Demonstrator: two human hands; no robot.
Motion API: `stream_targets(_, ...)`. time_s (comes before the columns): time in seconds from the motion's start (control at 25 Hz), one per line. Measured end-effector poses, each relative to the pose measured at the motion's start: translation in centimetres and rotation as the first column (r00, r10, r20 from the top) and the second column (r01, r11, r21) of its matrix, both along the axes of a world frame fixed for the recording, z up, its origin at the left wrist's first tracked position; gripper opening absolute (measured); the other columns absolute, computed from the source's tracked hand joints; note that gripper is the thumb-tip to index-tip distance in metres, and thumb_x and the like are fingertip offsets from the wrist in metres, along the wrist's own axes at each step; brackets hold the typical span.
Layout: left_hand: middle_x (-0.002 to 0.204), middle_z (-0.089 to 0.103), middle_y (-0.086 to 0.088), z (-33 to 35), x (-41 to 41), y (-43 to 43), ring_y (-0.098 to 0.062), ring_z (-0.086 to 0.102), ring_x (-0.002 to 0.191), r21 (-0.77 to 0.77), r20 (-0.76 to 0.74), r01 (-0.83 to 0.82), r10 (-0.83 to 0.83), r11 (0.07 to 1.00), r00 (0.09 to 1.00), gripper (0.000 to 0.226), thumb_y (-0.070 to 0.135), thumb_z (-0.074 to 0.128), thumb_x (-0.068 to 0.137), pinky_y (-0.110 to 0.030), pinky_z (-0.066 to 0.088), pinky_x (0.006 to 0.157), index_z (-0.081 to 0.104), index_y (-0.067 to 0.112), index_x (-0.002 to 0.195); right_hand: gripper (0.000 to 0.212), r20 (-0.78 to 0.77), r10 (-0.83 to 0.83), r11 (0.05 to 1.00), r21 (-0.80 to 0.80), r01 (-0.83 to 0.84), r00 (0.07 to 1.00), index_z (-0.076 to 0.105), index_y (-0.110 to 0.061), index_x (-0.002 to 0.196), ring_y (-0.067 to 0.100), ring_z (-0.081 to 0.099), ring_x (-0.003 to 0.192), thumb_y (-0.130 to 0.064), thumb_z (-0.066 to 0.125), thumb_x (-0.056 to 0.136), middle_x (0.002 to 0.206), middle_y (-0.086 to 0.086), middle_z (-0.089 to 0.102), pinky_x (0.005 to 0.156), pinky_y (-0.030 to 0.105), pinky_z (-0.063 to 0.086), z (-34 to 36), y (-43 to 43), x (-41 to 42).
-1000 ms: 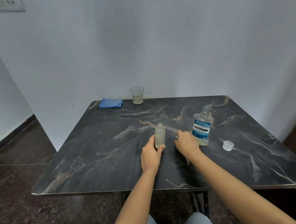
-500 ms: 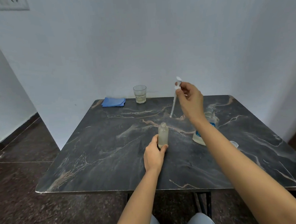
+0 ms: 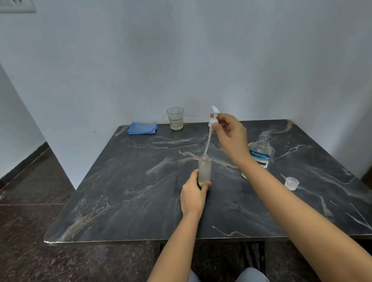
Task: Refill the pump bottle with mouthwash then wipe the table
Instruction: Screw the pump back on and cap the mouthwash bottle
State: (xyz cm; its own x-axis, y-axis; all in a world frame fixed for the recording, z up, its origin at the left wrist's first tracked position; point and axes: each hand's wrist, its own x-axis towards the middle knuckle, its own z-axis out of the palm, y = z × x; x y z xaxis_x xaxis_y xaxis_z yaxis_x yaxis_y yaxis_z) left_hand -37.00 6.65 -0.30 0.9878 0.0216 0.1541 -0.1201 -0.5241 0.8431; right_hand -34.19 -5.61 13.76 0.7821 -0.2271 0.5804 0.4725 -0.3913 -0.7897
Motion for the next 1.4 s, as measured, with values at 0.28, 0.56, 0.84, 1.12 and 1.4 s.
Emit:
stream_targets(0.28,0.113,0.067,0.010,0.1,-0.2,0.0,-0.013,0.062,0.101,-0.004,0.009,-0.005,0.005,1.000,1.000,0.044,0.033,0.066,0.085,-0.038,0.052,0.086,0.049,0.034,0.126,0.022,-0.097,0.038,0.997,-0.062,-0.044,0.995,0.064,-0.012,0.113,0.014,0.064,0.094,-0.014,0.060,0.091,0.107,0.004,0.066,0.086,0.026,0.053,-2.0,0.2,0.1)
stream_targets(0.56,0.111,0.067,0.010,0.2,-0.3,-0.1,-0.012,0.063,0.100,-0.002,0.014,-0.001,0.001,1.000,1.000,0.044,0.031,0.066,0.086,-0.038,0.053,0.085,0.049,0.033,0.127,0.024,-0.273,0.122,0.979,-0.127,-0.162,0.954,0.063,-0.012,0.115,0.012,0.062,0.101,-0.012,0.058,0.092,0.112,0.003,0.067,0.086,0.018,0.047,-4.8,0.0,0.3)
stream_targets(0.84,0.113,0.067,0.008,0.4,-0.3,-0.1,-0.014,0.063,0.101,0.013,0.024,0.001,-0.001,1.000,1.000,0.044,0.031,0.066,0.086,-0.038,0.052,0.086,0.049,0.032,0.127,0.021,-0.322,0.167,0.969,-0.123,-0.216,0.932,0.064,-0.012,0.111,0.012,0.062,0.098,-0.010,0.062,0.090,0.106,0.001,0.068,0.087,0.021,0.050,-6.4,-0.4,0.0)
stream_targets(1.12,0.111,0.067,0.007,0.3,-0.4,0.0,-0.013,0.063,0.099,0.004,0.030,0.001,-0.002,1.000,1.000,0.045,0.030,0.066,0.086,-0.037,0.052,0.085,0.050,0.030,0.127,0.025,-0.322,0.165,0.979,-0.063,-0.194,0.932,0.059,-0.016,0.103,0.004,0.060,0.094,-0.018,0.072,0.082,0.098,-0.008,0.064,0.083,0.017,0.050,-6.6,-0.4,-0.7)
stream_targets(1.4,0.104,0.068,0.009,0.4,-0.4,-0.1,-0.013,0.063,0.094,0.004,0.020,-0.001,0.000,1.000,1.000,0.042,0.031,0.066,0.085,-0.036,0.052,0.081,0.051,0.032,0.125,0.024,-0.381,0.204,0.979,0.058,-0.197,0.902,0.067,-0.017,0.113,0.006,0.061,0.103,-0.016,0.061,0.090,0.107,-0.008,0.068,0.090,0.020,0.047,-7.1,-0.4,-0.3)
